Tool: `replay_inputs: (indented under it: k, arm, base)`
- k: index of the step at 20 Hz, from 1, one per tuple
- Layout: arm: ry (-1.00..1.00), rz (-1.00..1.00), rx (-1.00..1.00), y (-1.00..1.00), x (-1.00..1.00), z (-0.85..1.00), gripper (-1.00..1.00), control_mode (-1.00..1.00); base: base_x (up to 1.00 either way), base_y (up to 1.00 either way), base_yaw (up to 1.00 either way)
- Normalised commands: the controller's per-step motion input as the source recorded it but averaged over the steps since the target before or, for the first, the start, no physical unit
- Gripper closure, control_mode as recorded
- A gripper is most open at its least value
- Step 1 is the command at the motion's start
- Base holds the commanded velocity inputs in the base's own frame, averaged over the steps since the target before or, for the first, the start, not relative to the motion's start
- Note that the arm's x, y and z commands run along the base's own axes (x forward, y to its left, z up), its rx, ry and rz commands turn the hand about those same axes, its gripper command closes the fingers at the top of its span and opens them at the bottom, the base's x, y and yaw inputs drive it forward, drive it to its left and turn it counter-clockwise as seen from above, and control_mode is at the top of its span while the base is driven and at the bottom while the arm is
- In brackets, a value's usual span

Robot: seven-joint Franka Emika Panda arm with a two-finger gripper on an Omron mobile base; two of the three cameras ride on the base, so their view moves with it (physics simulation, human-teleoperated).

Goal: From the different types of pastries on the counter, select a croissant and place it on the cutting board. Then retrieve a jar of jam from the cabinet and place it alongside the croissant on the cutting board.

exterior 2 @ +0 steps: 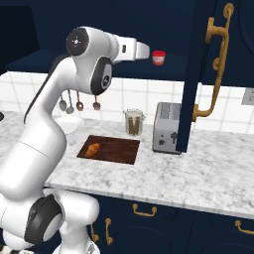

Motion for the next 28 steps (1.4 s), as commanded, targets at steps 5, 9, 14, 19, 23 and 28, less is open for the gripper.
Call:
replay_inputs:
  k: [5,9,14,19,23,28]
  arm:
    - [0.0,0.0,0.0,-0.06,0.14,-0.21,-1.0,-1.0]
    - [-0.02,0.0,0.0,0.0,0.33,-0.26,-1.0,-1.0]
    - [0.01,0.0,0.0,-0.07,0.2,-0.29,-1.0,-1.0]
    - [0.1,0.0,-0.01,-0.08,0.01,-0.09,-1.0,-1.0]
    - [0.04,0.0,0.0,-0.03,0.25,0.0,-1.0,-1.0]
    - [0.24,0.0,-0.02,-0.28,0.25,-0.17,-1.0,-1.0]
  base:
    - [0.0,0.0,0.0]
    - [0.0,0.0,0.0]
    - [0.0,0.0,0.0]
    - [0.0,0.0,0.0]
    - [0.0,0.0,0.0]
    - [0.0,0.0,0.0]
